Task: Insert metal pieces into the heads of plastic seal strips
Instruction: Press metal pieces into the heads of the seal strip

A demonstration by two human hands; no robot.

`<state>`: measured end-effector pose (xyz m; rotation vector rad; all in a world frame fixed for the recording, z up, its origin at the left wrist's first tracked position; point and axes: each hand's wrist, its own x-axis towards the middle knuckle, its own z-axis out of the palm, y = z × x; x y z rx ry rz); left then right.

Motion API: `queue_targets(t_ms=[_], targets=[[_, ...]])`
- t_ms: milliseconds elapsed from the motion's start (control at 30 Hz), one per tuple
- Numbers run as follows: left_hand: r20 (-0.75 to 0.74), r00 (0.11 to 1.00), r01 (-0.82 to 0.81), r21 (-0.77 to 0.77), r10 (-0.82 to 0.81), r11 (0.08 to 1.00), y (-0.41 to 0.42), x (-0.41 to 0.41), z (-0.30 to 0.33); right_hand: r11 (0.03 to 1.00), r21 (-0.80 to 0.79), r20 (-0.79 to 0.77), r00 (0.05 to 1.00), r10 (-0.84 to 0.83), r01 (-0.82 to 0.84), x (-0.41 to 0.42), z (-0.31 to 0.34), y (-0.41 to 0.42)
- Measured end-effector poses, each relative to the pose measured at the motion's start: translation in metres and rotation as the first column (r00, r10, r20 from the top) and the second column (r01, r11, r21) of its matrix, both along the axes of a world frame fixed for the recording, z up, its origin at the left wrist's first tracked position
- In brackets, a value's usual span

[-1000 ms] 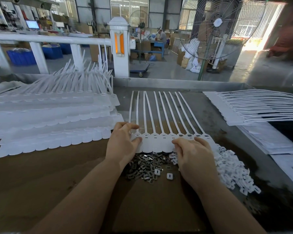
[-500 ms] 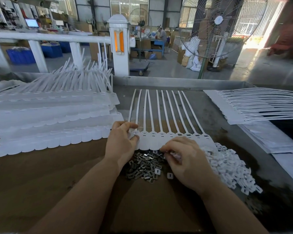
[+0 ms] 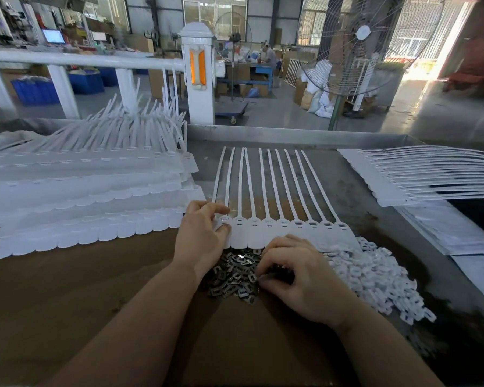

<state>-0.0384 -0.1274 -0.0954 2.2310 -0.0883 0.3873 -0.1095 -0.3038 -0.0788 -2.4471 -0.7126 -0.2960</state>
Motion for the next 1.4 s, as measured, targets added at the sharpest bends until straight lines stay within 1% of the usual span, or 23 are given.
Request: queue_targets(t_ms=[167,267,433,733,900,1033,1100,1167,1233,1400], targets=[[-0.004,1.0,0.006,0.005,-0.006,1.0,0.0,0.0,0.0,0.98,0.177,0.041,0.994,-0.097,0.088,0.002,-0.001,0.0],[-0.008,1.0,0.007,0.006,-0.007,1.0,0.0,0.001,0.0,0.961,0.235,0.06,0.985,-0.164,0.146,0.003,-0.002,0.0],[-0.008,1.0,0.016,0.006,-0.016,1.0,0.0,0.0,0.002,0.957,0.217,0.07,0.975,-0.21,0.191,0.005,-0.002,0.001],[-0.015,0.999,0.031,0.0,-0.031,1.0,0.001,-0.002,0.003,0.932,0.275,0.091,0.959,-0.268,0.234,0.005,-0.004,0.0],[-0.017,0.999,0.034,0.001,-0.034,0.999,0.001,-0.003,0.003,0.924,0.263,0.171,0.929,-0.328,0.278,0.006,-0.002,0.002],[-0.016,0.999,0.034,-0.009,-0.034,0.999,0.0,-0.002,0.003,0.902,0.277,0.135,0.916,-0.378,0.331,0.008,0.0,0.001],[-0.016,0.999,0.033,-0.008,-0.034,0.999,0.0,-0.001,0.002,0.873,0.287,0.096,0.895,-0.435,0.394,0.014,0.004,-0.001],[-0.016,0.999,0.034,-0.001,-0.034,0.999,0.0,-0.001,0.002,0.832,0.257,0.017,0.859,-0.512,0.491,0.022,0.012,-0.005],[-0.01,0.999,0.035,0.007,-0.034,0.999,0.0,0.0,0.002,0.798,0.189,-0.057,0.818,-0.573,0.572,0.032,0.02,-0.01],[-0.005,0.999,0.038,0.001,-0.038,0.999,0.0,0.0,0.001,0.765,-0.031,-0.166,0.751,-0.639,0.644,0.053,0.033,-0.021]])
